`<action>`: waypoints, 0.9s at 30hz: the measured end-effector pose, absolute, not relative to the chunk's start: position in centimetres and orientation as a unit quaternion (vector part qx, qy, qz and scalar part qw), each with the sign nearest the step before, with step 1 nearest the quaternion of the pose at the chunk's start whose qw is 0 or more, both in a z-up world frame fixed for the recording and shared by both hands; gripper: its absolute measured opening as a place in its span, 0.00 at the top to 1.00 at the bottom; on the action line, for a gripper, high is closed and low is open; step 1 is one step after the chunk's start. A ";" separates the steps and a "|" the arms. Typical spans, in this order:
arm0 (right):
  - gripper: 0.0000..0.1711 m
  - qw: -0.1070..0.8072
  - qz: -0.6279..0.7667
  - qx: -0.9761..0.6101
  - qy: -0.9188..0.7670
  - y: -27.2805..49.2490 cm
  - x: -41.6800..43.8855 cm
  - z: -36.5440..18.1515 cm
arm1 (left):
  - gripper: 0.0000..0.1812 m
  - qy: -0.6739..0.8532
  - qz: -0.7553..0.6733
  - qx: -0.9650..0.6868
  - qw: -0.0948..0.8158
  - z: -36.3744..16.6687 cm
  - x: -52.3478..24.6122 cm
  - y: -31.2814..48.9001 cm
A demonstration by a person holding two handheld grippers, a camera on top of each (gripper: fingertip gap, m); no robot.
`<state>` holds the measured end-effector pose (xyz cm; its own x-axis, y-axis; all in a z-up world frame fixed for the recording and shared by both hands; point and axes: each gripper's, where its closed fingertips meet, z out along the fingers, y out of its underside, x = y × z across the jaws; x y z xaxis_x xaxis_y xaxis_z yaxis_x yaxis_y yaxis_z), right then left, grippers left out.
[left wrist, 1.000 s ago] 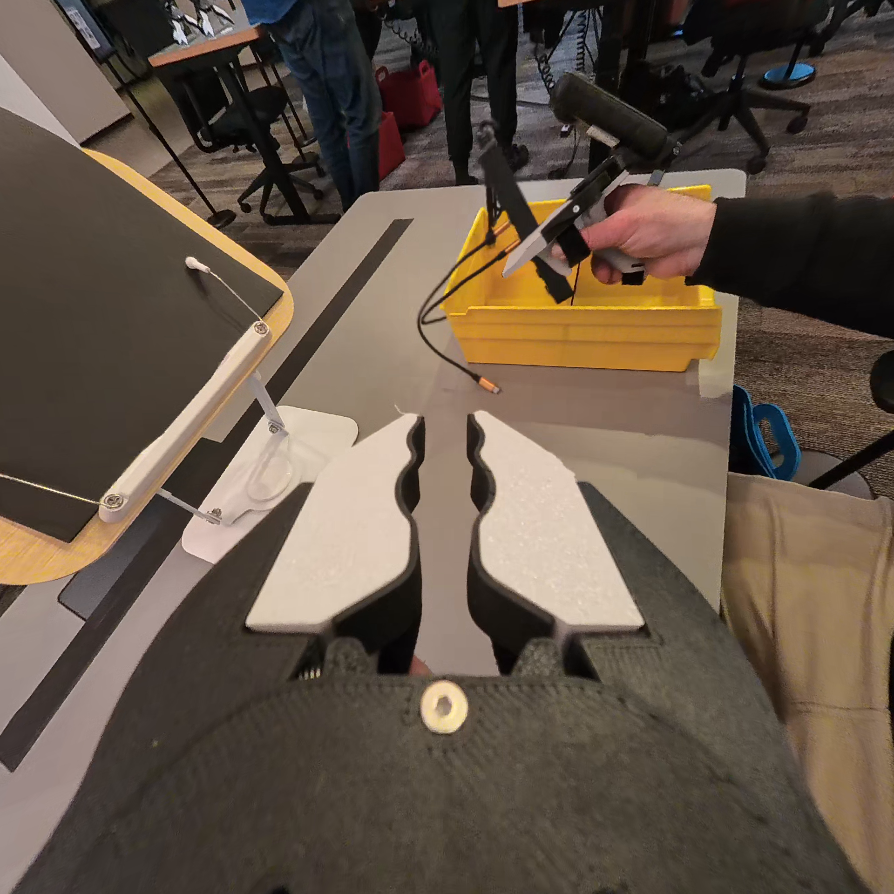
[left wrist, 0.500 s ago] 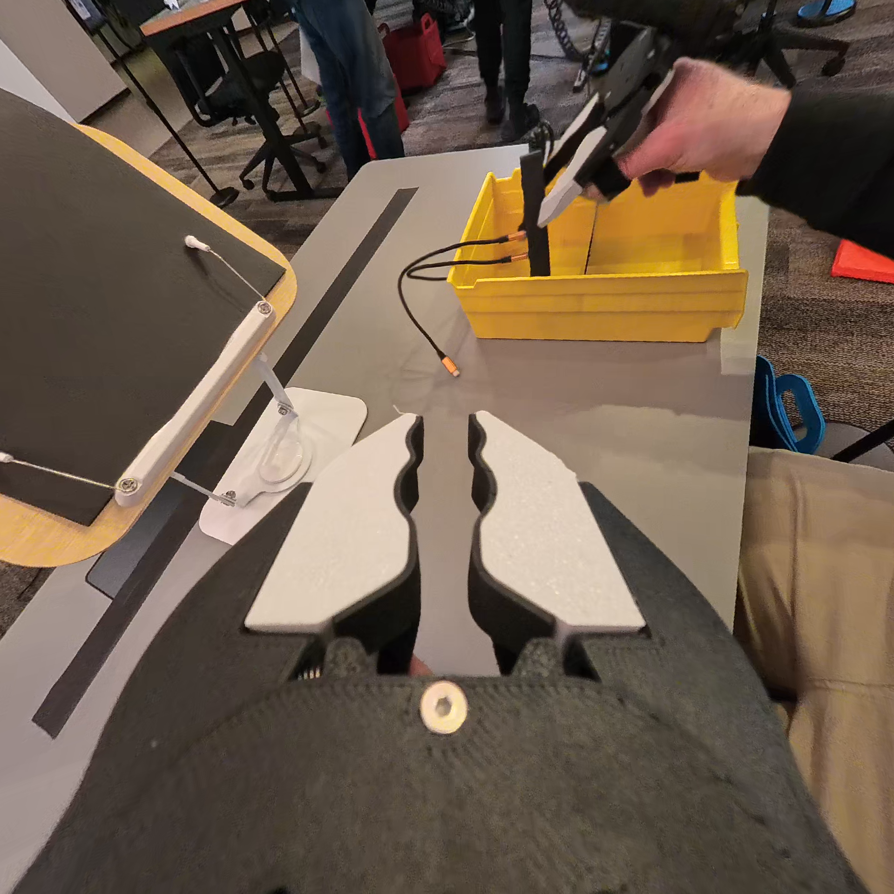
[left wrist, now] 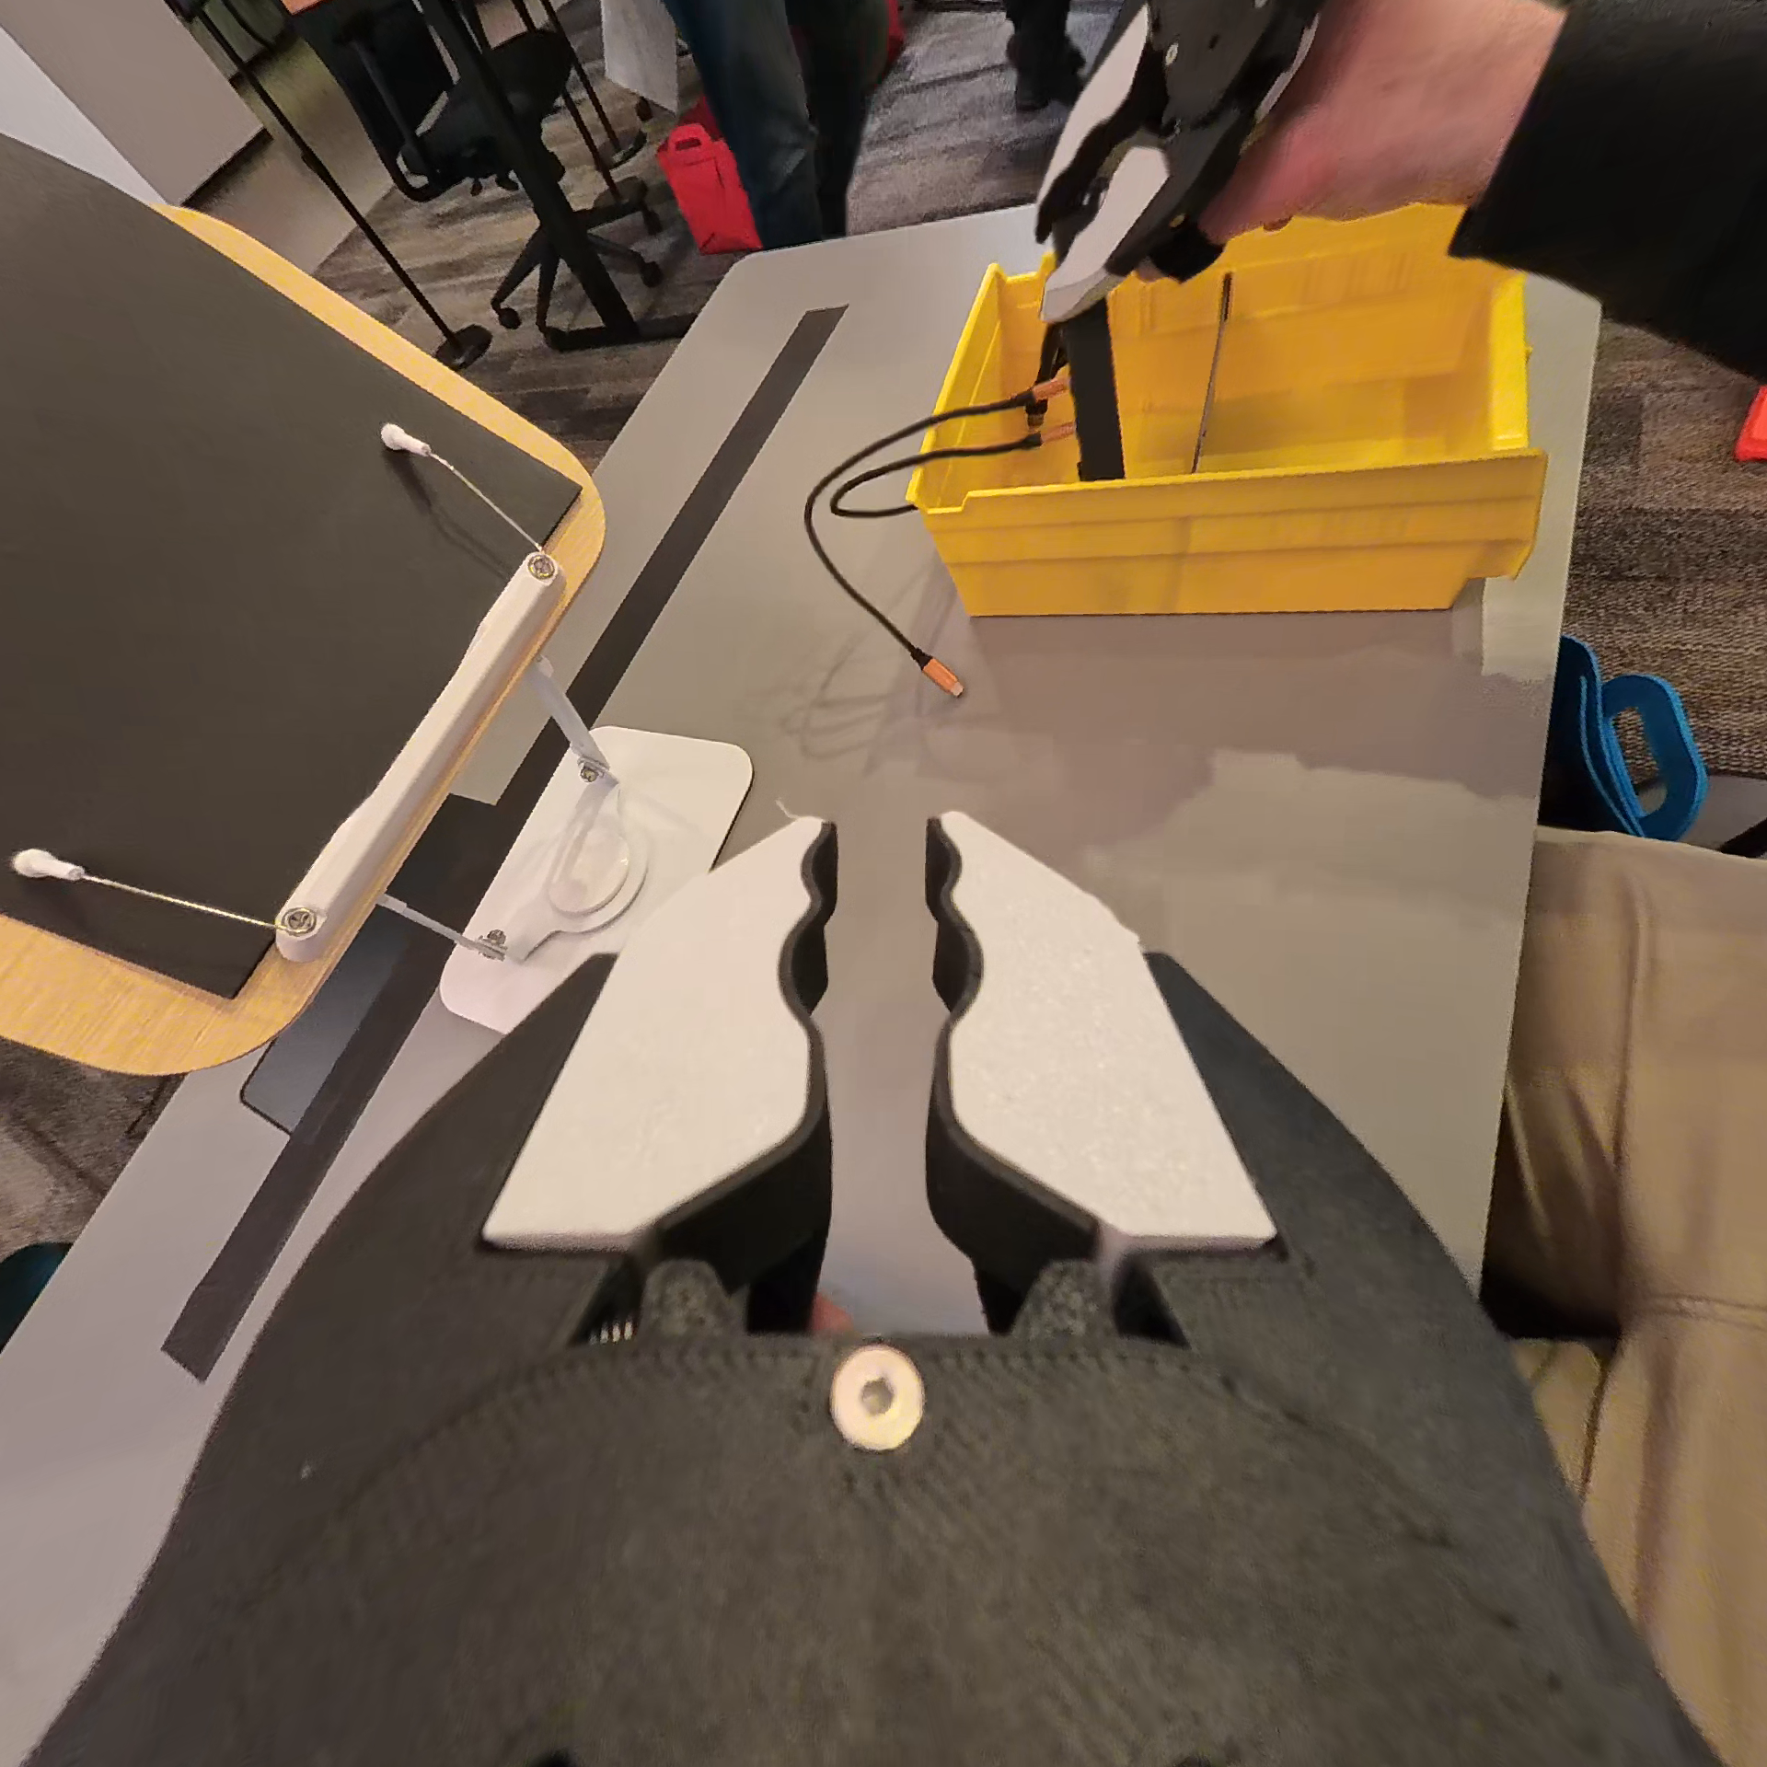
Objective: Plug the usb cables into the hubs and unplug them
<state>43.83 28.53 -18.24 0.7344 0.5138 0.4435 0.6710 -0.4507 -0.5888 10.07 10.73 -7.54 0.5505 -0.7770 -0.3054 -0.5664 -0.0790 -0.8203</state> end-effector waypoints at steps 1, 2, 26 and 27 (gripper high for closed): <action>0.78 0.394 -0.093 -0.847 -0.343 28.7 44.1 -18.6 | 0.90 0.462 -0.105 -0.727 0.496 -7.6 10.0 10.7; 0.78 0.395 -0.079 -0.853 -0.332 28.9 44.5 -18.9 | 0.90 0.462 -0.105 -0.728 0.497 -7.6 9.9 10.8; 0.91 0.278 -0.065 -0.905 -0.314 28.5 48.3 -24.0 | 0.89 0.440 -0.052 -0.754 0.485 -8.4 6.1 10.9; 0.88 0.278 -0.070 -0.905 -0.313 28.4 48.3 -23.8 | 0.89 0.435 -0.049 -0.758 0.484 -8.5 5.5 10.8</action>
